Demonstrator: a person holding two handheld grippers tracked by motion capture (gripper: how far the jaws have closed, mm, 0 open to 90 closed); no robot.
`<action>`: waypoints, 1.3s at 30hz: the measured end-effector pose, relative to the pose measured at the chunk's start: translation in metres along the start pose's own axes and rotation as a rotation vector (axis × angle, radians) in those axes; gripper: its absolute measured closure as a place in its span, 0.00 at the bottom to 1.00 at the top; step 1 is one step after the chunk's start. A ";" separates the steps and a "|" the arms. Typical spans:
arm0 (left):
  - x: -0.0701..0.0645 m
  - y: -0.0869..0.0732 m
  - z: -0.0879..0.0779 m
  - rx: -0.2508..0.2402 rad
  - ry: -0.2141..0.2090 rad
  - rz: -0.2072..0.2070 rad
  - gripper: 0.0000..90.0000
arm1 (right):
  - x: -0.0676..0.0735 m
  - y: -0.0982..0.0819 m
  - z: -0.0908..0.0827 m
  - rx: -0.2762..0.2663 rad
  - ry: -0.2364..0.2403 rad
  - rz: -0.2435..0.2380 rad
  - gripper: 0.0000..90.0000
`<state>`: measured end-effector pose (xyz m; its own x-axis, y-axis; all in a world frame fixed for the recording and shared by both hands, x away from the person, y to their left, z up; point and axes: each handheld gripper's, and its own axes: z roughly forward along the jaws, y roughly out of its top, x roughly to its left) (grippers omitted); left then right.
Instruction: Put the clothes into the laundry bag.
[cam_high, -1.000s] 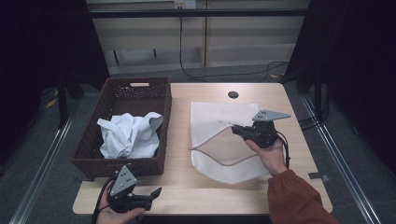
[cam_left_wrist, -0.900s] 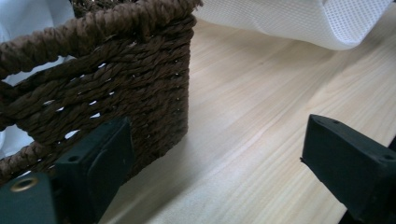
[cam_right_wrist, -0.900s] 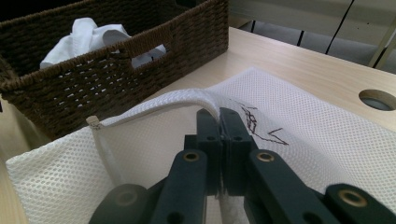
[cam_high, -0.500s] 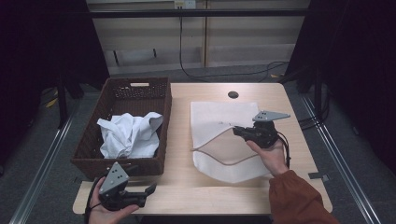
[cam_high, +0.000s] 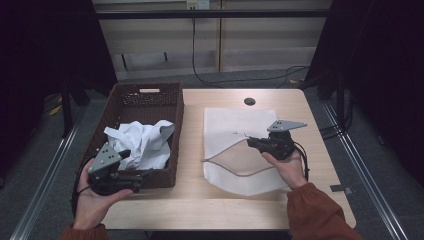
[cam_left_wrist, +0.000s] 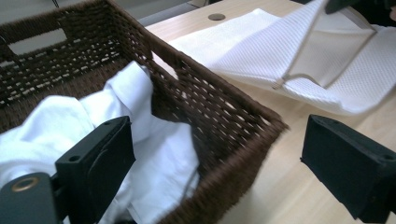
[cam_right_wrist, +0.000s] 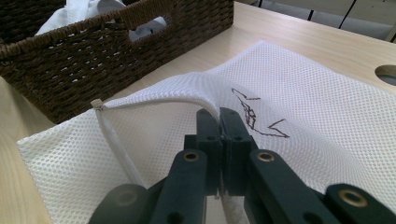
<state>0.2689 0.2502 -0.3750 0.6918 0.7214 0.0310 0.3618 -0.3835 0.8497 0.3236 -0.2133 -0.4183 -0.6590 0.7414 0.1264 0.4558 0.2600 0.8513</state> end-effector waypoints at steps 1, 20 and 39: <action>0.003 0.002 0.002 -0.001 -0.002 0.003 0.10 | 0.000 0.000 0.000 0.002 0.001 -0.002 0.97; 0.080 0.038 0.053 0.102 0.055 -0.063 0.10 | 0.000 -0.004 0.000 0.015 0.010 -0.003 0.97; 0.117 0.018 0.126 0.420 0.078 -0.067 0.05 | 0.000 -0.006 0.002 0.023 0.013 -0.012 0.97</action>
<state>0.4346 0.2552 -0.4225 0.6150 0.7877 0.0362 0.6383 -0.5243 0.5637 0.3217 -0.2139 -0.4247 -0.6720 0.7302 0.1233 0.4616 0.2828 0.8408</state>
